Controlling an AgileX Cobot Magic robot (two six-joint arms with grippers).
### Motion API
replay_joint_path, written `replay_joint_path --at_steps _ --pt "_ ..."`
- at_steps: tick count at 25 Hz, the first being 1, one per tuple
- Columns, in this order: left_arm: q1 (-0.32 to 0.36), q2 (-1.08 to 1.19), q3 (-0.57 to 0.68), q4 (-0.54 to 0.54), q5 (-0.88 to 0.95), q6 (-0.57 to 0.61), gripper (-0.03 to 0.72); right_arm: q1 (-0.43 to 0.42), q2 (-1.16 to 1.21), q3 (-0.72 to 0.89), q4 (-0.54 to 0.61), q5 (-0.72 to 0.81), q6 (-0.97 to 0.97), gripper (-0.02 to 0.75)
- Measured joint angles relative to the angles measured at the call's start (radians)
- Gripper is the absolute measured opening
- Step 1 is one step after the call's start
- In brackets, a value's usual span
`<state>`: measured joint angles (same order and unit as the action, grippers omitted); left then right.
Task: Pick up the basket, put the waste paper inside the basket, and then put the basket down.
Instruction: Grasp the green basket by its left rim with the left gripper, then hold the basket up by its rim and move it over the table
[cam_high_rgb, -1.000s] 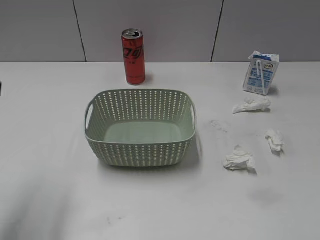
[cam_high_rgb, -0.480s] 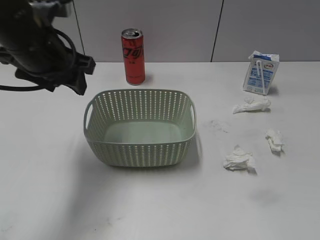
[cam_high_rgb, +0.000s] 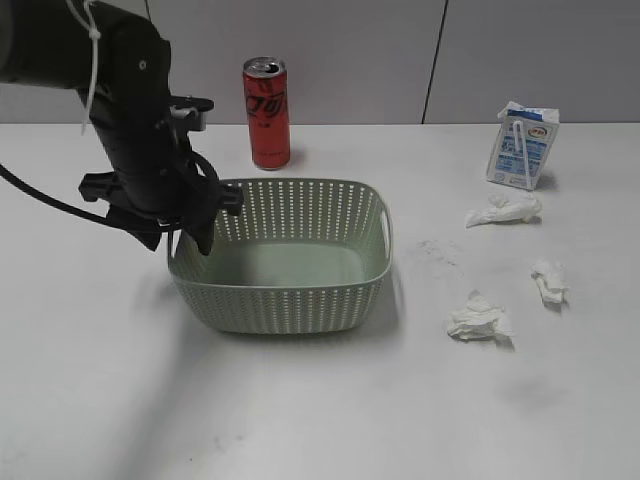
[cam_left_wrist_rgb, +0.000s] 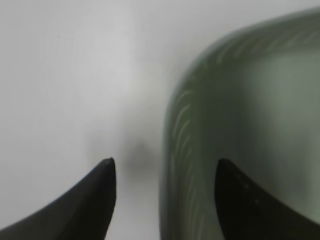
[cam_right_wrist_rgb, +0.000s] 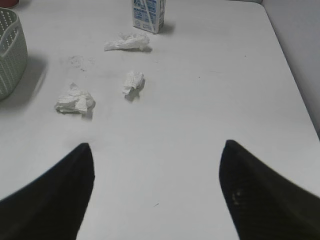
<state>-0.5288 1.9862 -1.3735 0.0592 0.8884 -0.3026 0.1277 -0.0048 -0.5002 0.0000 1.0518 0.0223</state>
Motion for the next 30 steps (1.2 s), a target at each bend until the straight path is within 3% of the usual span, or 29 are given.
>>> replay_joint_path --at_steps 5,14,25,30 --pt "0.008 0.036 -0.001 -0.018 -0.009 -0.026 0.439 0.0 0.0 0.0 0.0 0.0 0.0 0.589" --pt "0.009 0.036 -0.002 -0.088 -0.006 -0.027 0.018 0.0 0.0 0.0 0.0 0.0 0.0 0.589" --pt "0.024 -0.12 0.004 -0.095 0.128 0.007 0.0 0.0 0.0 0.0 0.0 0.0 0.0 0.589" --pt "0.021 -0.275 0.147 -0.167 0.028 0.011 0.0 0.0 0.0 0.0 0.0 -0.001 0.0 0.589"
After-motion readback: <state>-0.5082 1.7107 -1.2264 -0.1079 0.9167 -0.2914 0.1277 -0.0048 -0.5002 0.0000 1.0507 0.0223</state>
